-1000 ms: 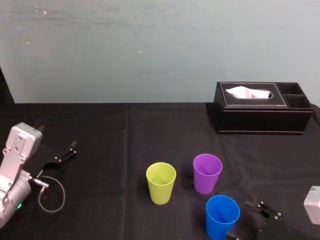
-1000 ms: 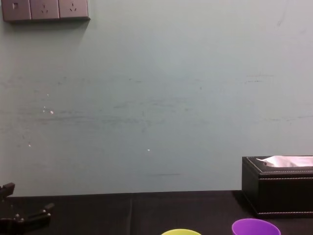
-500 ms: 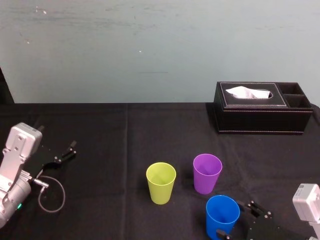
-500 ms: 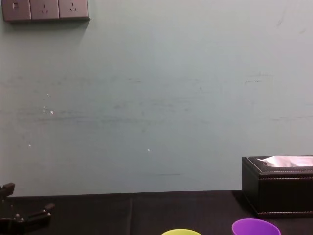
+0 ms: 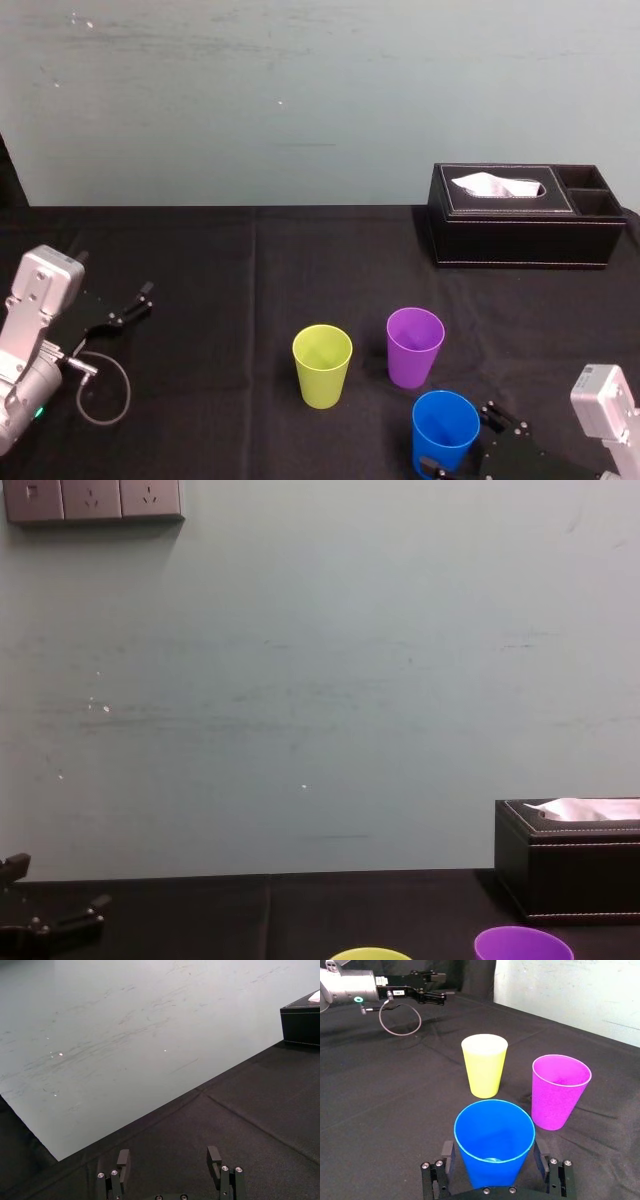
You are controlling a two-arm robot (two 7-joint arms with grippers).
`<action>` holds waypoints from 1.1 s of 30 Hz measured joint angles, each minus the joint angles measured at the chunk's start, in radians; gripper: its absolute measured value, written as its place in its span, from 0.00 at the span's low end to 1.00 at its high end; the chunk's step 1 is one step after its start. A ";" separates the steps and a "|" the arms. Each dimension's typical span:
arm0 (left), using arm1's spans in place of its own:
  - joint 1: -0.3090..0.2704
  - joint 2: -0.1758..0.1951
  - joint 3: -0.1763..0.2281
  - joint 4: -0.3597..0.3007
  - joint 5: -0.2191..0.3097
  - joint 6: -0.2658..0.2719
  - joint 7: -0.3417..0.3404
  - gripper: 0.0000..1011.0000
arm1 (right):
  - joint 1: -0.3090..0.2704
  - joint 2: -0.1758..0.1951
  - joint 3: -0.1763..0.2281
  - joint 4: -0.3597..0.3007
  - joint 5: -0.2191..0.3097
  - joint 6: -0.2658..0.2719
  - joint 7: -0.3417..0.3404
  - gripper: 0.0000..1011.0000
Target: Stack the three plastic cups sequentially using one hand.
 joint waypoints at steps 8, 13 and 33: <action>0.000 0.000 0.000 0.000 0.000 0.000 0.000 0.99 | 0.017 -0.013 -0.012 0.016 -0.008 0.000 0.002 0.99; 0.000 0.000 0.000 0.000 0.000 0.000 0.000 0.99 | 0.028 -0.024 -0.018 0.026 -0.009 0.000 0.003 0.99; 0.000 0.000 0.000 0.000 0.000 0.000 0.000 0.99 | 0.035 -0.031 -0.027 0.031 -0.026 -0.015 -0.001 0.94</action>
